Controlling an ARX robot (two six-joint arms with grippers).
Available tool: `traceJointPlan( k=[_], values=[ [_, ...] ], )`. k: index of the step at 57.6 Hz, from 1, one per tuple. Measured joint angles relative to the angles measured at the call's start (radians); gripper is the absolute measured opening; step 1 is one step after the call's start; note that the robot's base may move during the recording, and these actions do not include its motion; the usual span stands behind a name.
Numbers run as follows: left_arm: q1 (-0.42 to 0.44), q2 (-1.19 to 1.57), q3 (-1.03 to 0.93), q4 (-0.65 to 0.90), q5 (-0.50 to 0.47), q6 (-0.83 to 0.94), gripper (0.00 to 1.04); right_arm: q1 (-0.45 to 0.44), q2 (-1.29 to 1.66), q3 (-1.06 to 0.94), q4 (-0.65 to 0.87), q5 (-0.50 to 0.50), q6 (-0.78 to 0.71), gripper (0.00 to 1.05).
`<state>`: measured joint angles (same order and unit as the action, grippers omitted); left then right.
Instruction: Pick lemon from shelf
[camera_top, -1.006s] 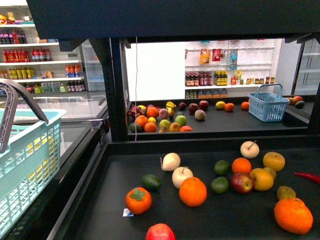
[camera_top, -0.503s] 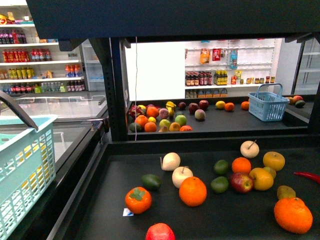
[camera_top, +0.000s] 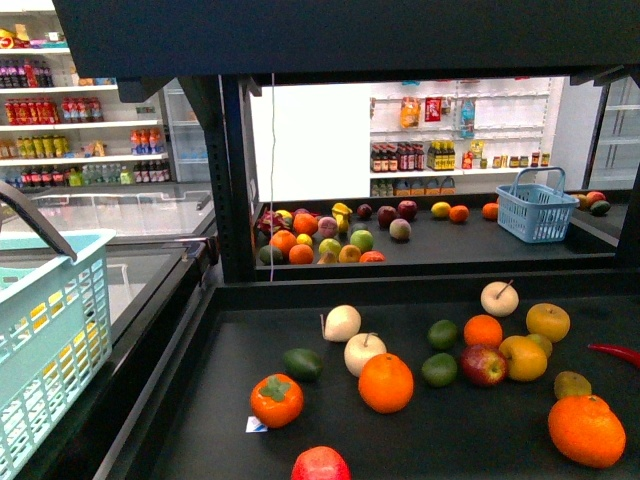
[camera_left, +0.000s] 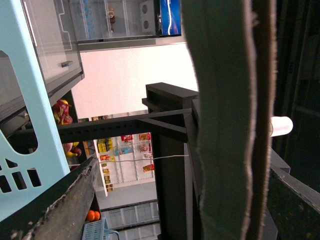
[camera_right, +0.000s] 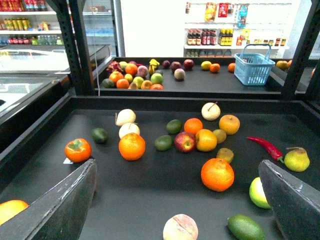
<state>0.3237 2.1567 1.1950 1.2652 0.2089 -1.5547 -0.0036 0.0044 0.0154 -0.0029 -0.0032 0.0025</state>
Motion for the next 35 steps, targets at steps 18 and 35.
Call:
traceJointPlan(
  k=[18,35],
  values=[
    [0.019,-0.157,-0.097,-0.199,-0.024,0.061,0.97,0.000,0.000,0.000,0.000,0.000,0.000,0.97],
    [0.012,-0.402,-0.195,-0.582,-0.089,0.288,0.97,0.000,0.000,0.000,0.000,0.000,0.000,0.97]
  ],
)
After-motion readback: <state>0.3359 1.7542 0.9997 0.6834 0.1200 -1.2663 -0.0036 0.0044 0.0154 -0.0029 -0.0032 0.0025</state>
